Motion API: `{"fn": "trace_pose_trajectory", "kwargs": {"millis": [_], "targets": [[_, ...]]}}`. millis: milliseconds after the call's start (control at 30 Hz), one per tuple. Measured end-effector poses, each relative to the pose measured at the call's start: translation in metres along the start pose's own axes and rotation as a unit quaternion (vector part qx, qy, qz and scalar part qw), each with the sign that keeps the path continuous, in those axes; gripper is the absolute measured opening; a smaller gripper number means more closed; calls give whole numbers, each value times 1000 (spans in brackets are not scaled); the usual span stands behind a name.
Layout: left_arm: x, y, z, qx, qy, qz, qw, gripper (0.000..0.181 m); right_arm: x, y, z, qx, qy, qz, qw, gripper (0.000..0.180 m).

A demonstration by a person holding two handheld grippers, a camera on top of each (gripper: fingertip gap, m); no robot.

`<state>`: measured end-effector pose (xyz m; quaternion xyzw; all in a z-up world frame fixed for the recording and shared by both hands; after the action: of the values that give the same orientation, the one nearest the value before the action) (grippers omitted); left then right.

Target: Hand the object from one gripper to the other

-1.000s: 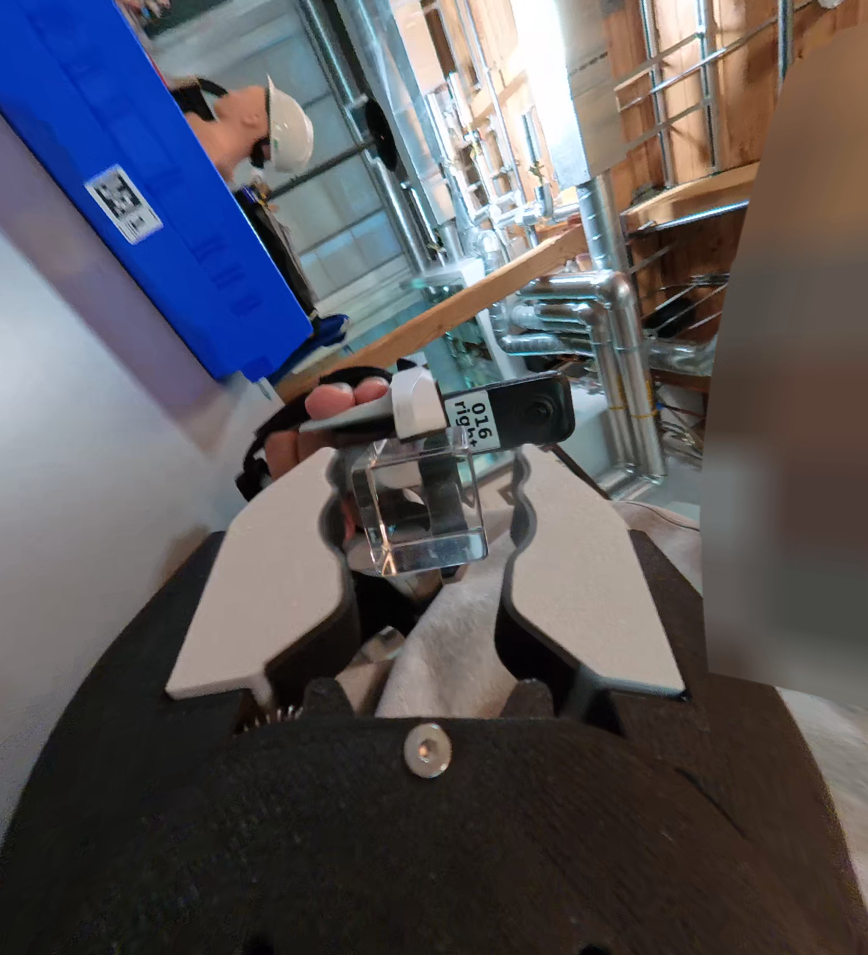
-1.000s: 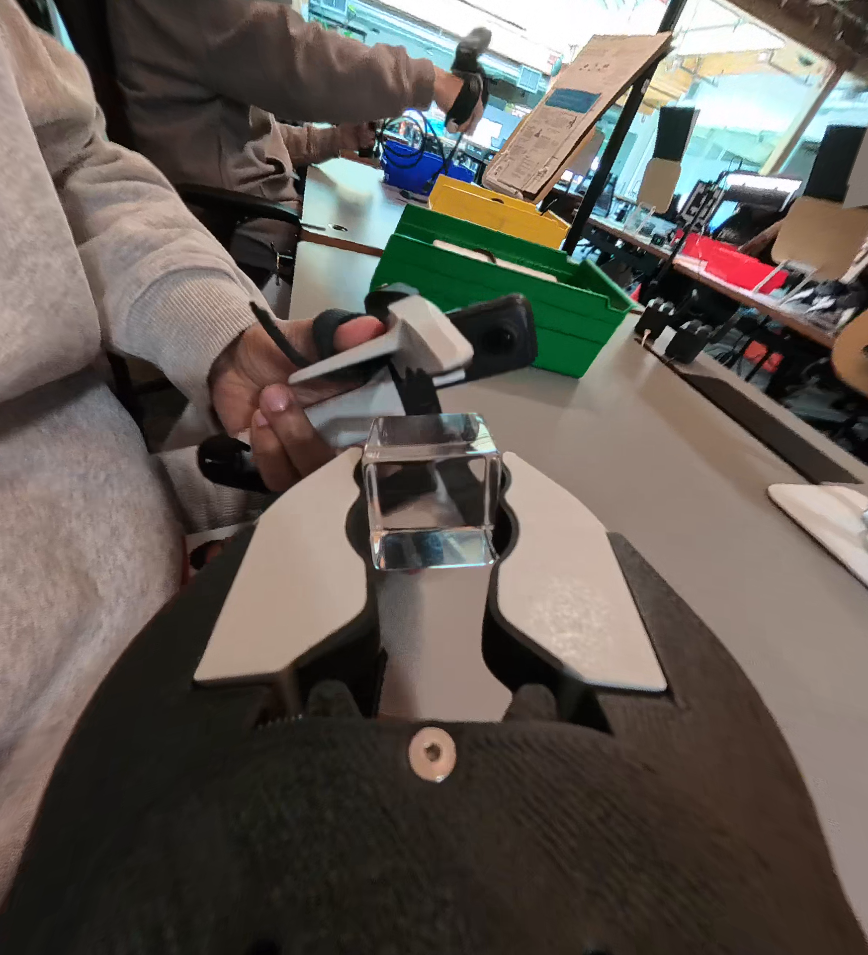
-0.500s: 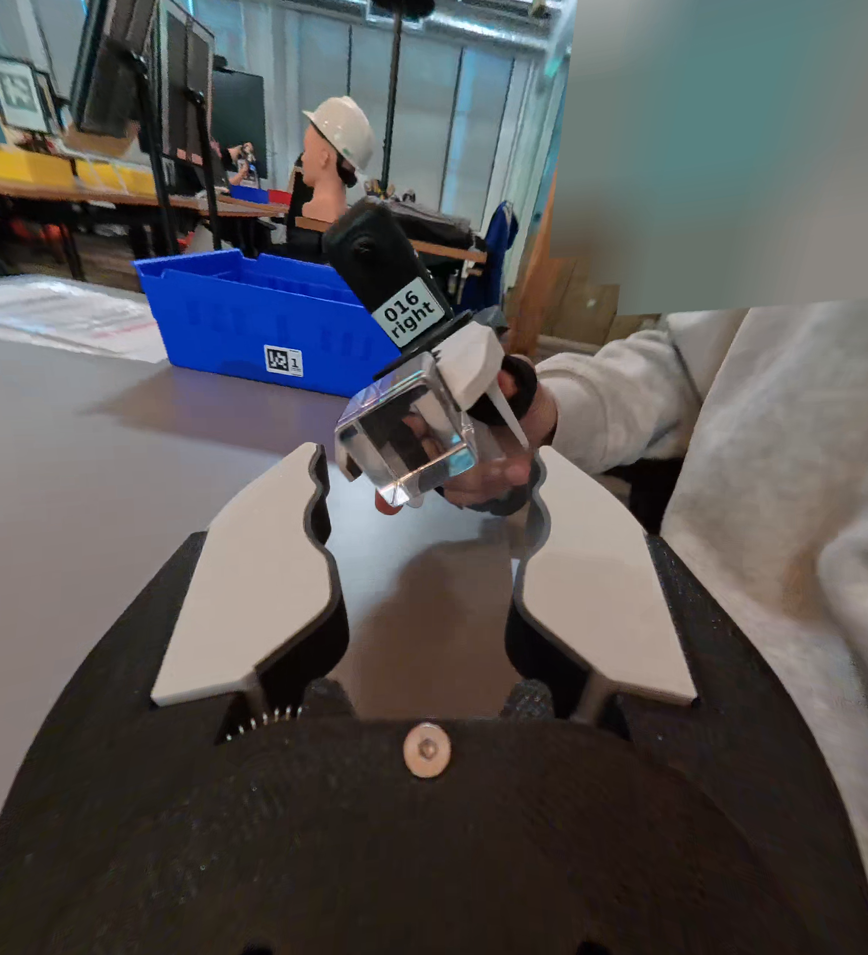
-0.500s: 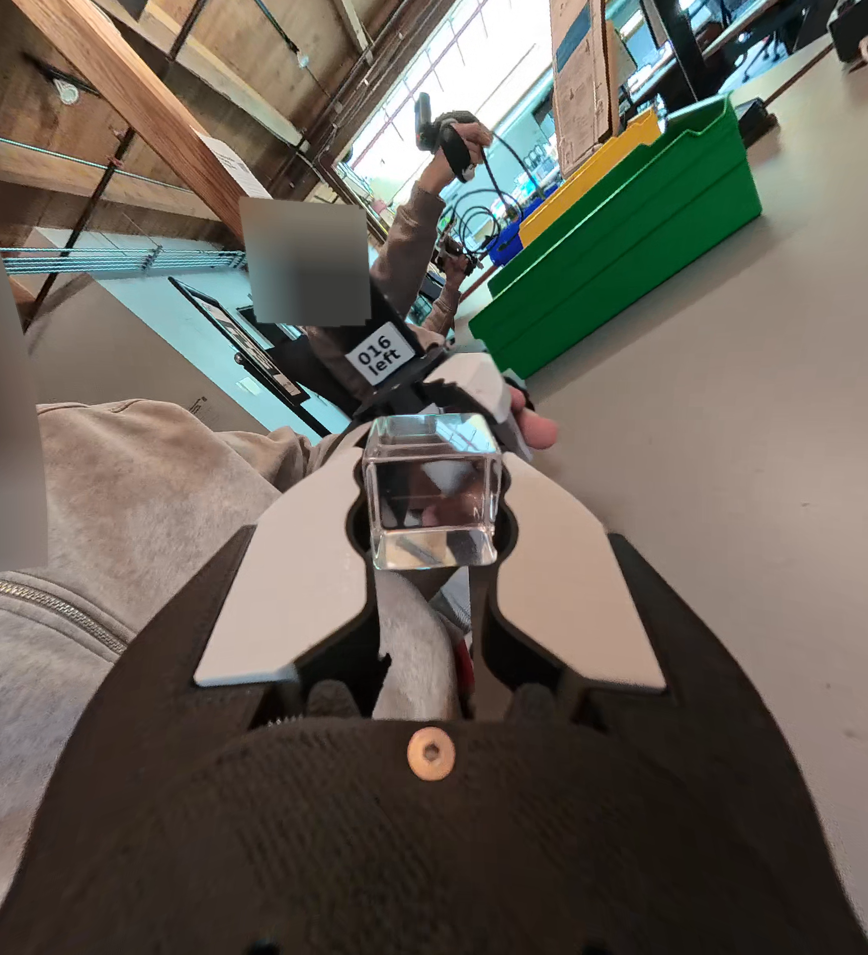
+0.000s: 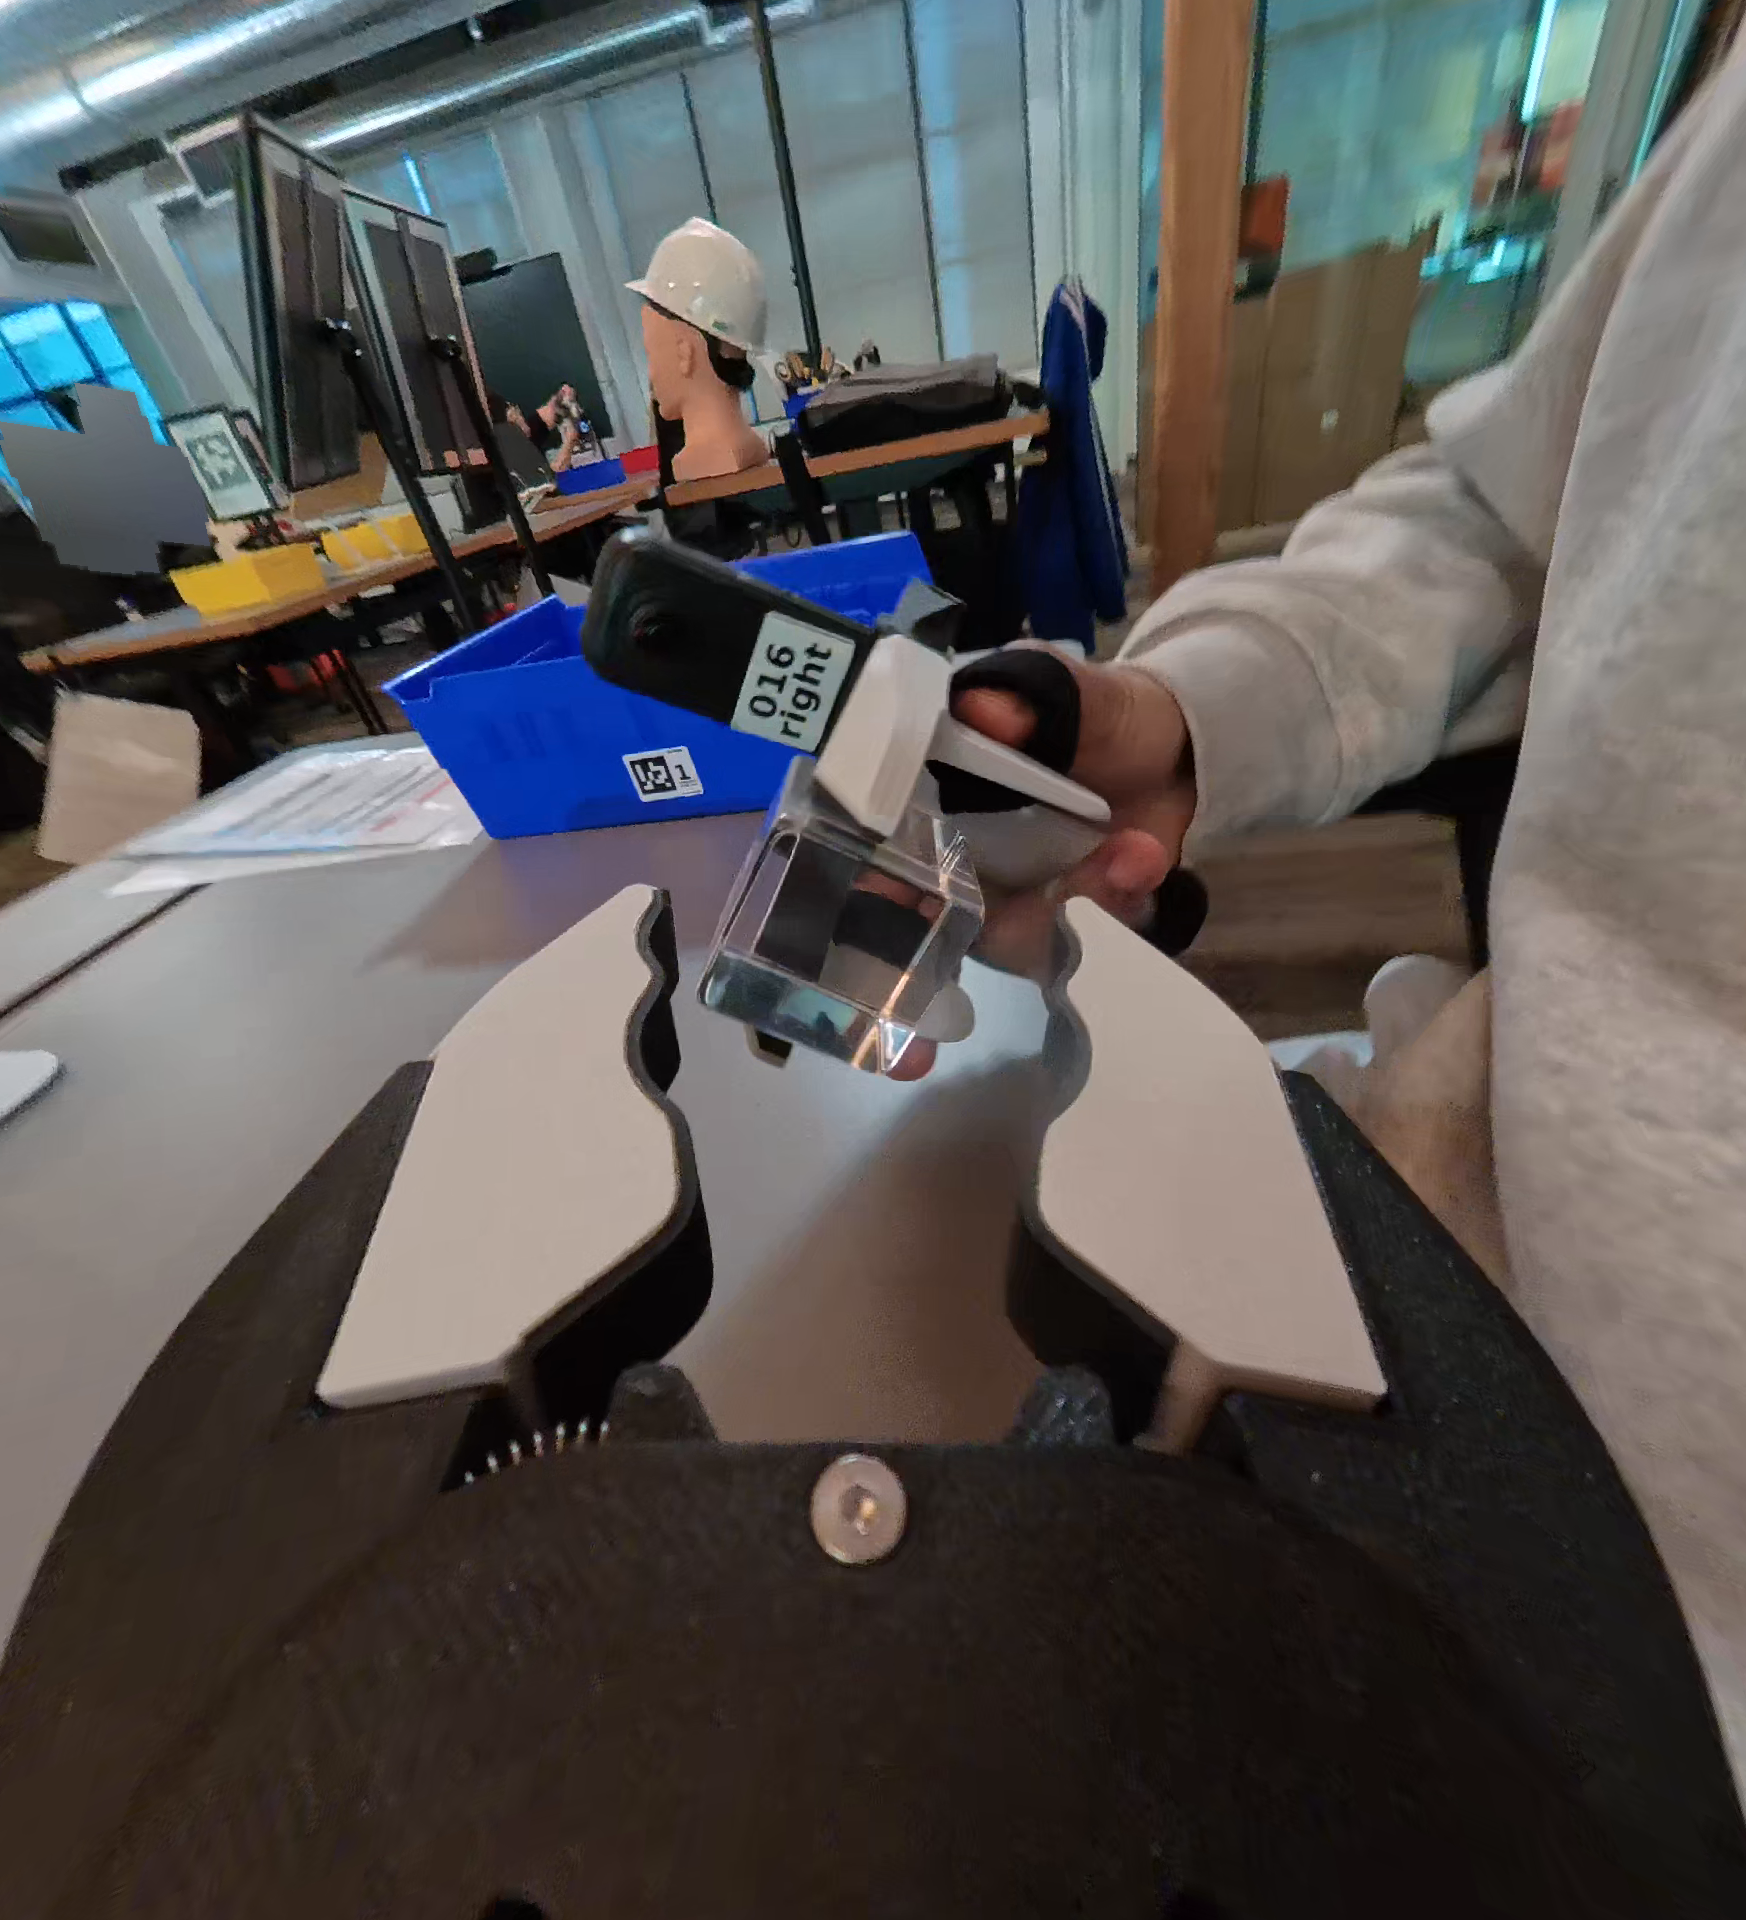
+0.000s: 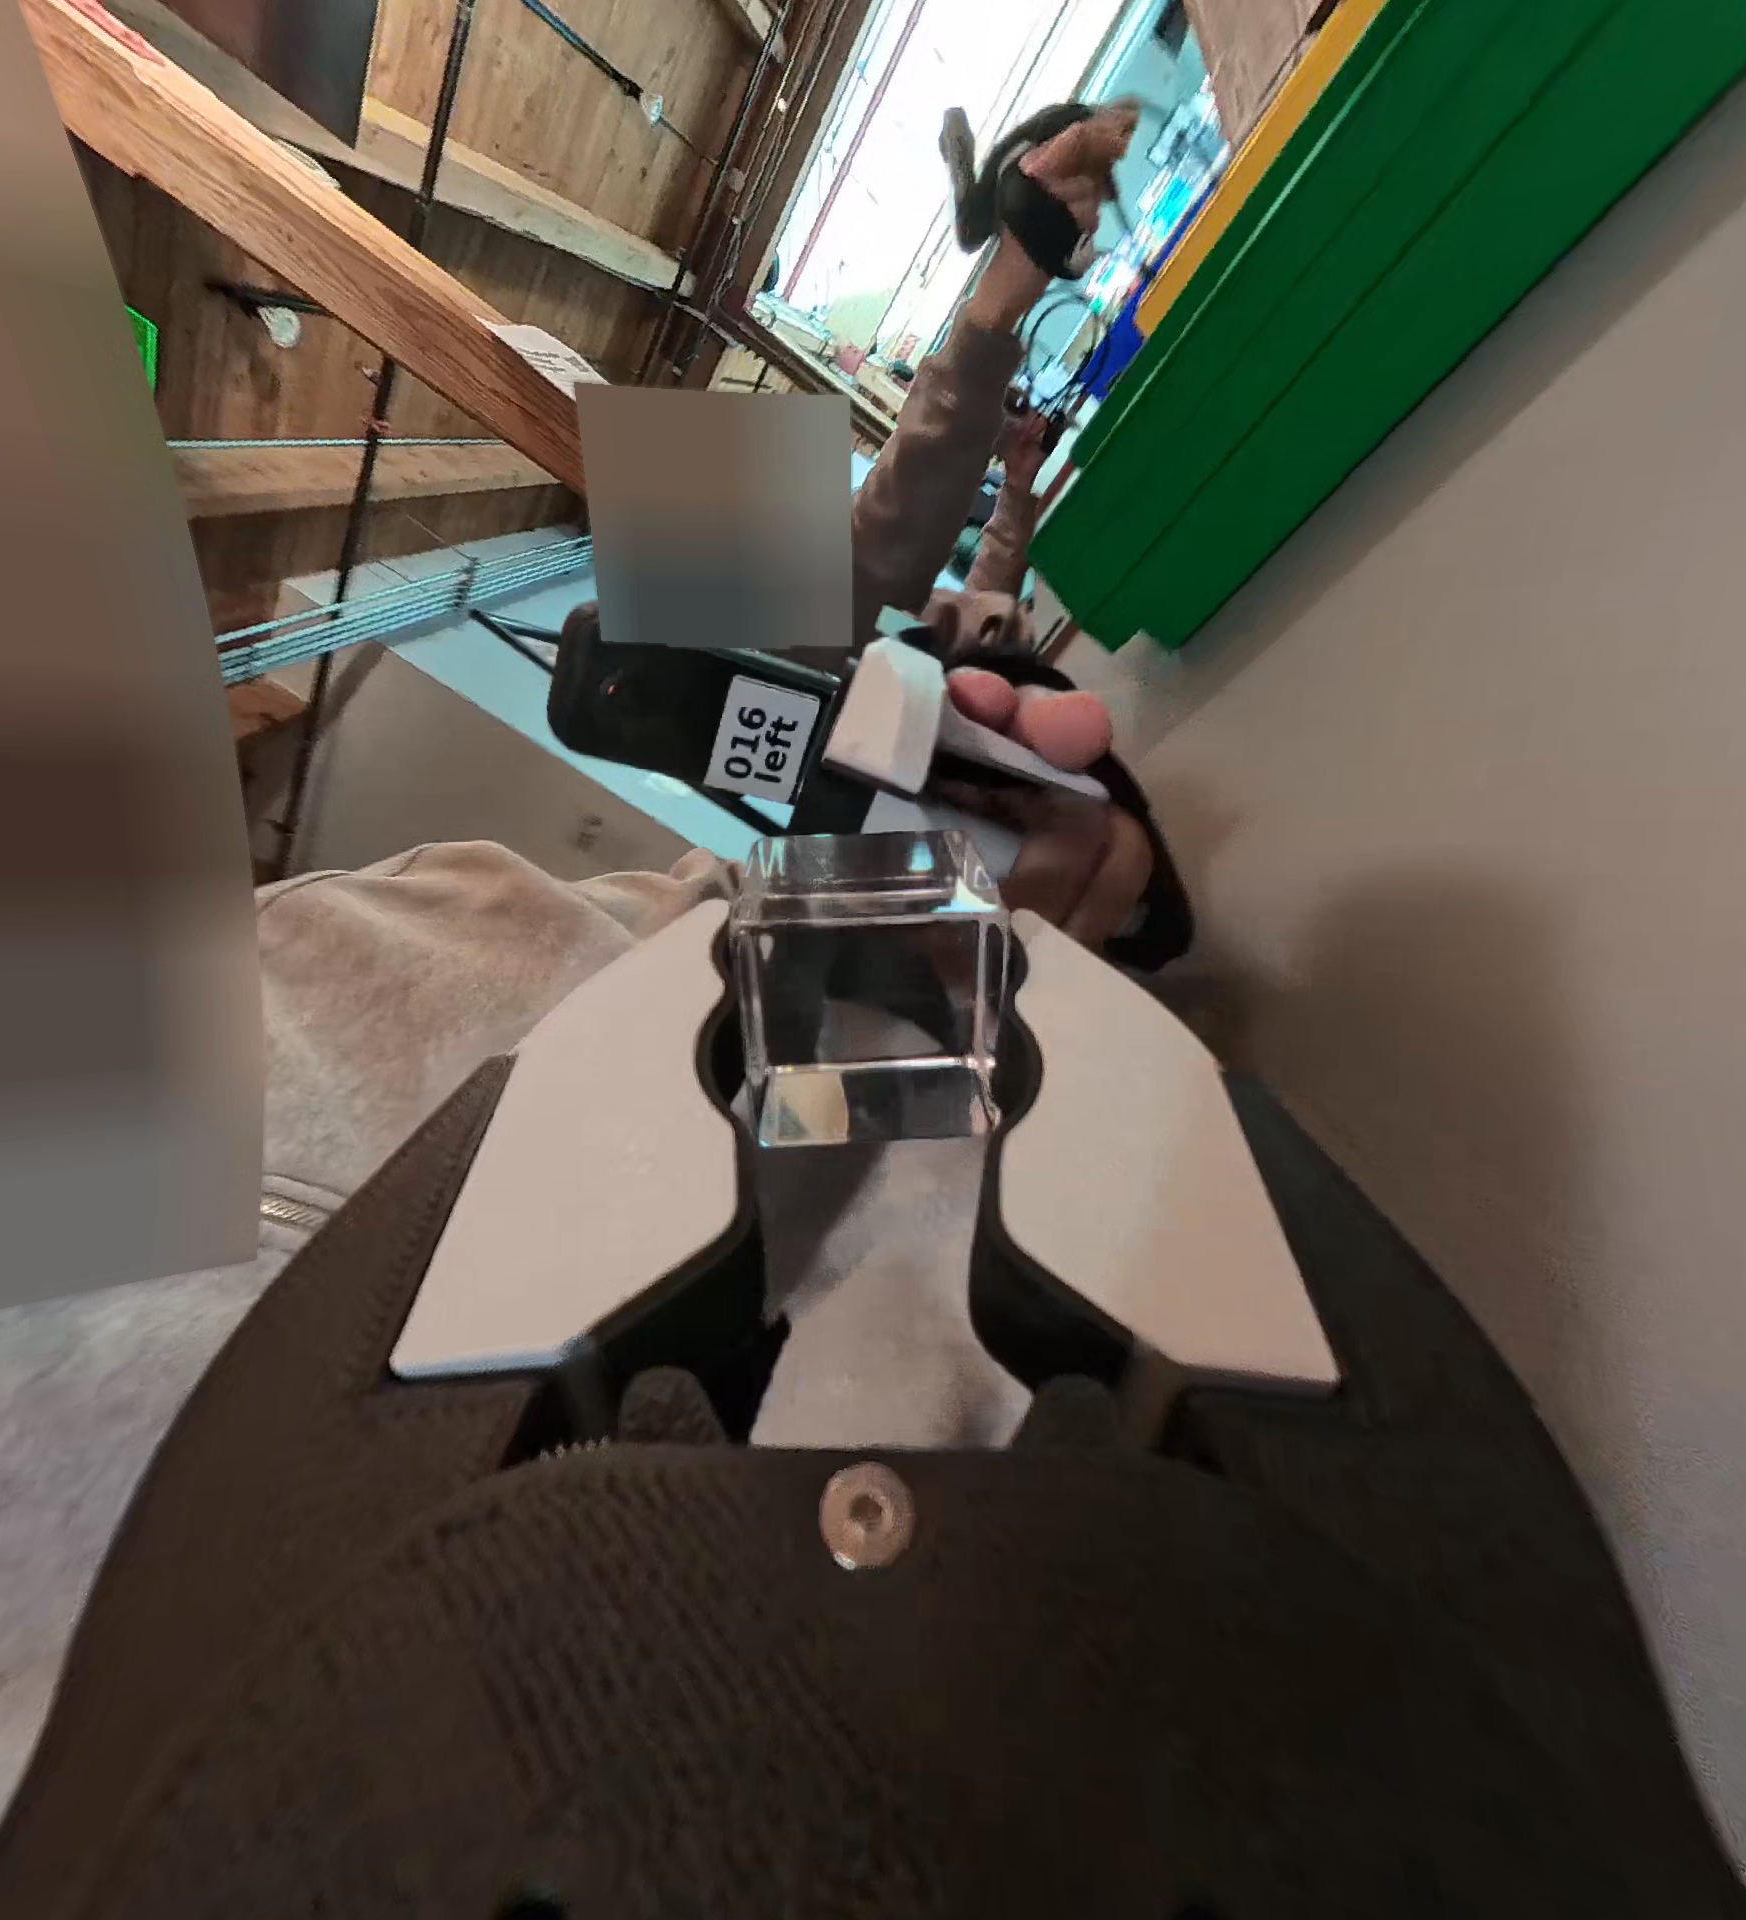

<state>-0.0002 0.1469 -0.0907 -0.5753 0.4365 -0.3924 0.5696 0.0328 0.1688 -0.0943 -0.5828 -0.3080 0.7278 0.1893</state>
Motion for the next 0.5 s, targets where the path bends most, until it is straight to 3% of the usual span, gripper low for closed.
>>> {"fn": "trace_pose_trajectory", "kwargs": {"millis": [267,433,500], "targets": [[12,7,5,-29,-3,90,996,45,2,18,11,-28,-53,138,989,46],[11,5,6,-34,-8,83,996,45,1,16,10,-20,-60,137,989,47],[10,5,5,-36,-15,84,996,45,-2,13,9,-15,-67,127,990,60]]}}
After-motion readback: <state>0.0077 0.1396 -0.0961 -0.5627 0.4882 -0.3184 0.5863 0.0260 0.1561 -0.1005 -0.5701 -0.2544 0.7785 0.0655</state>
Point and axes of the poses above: each gripper's, where its closed fingertips meet, z out along the fingers, y out of its underside, x = y × z across the jaws, the point moved 3 cm from there along -z, back along the fingers, and after that the axes turned 8 degrees about -z, right-handed, at the moved point
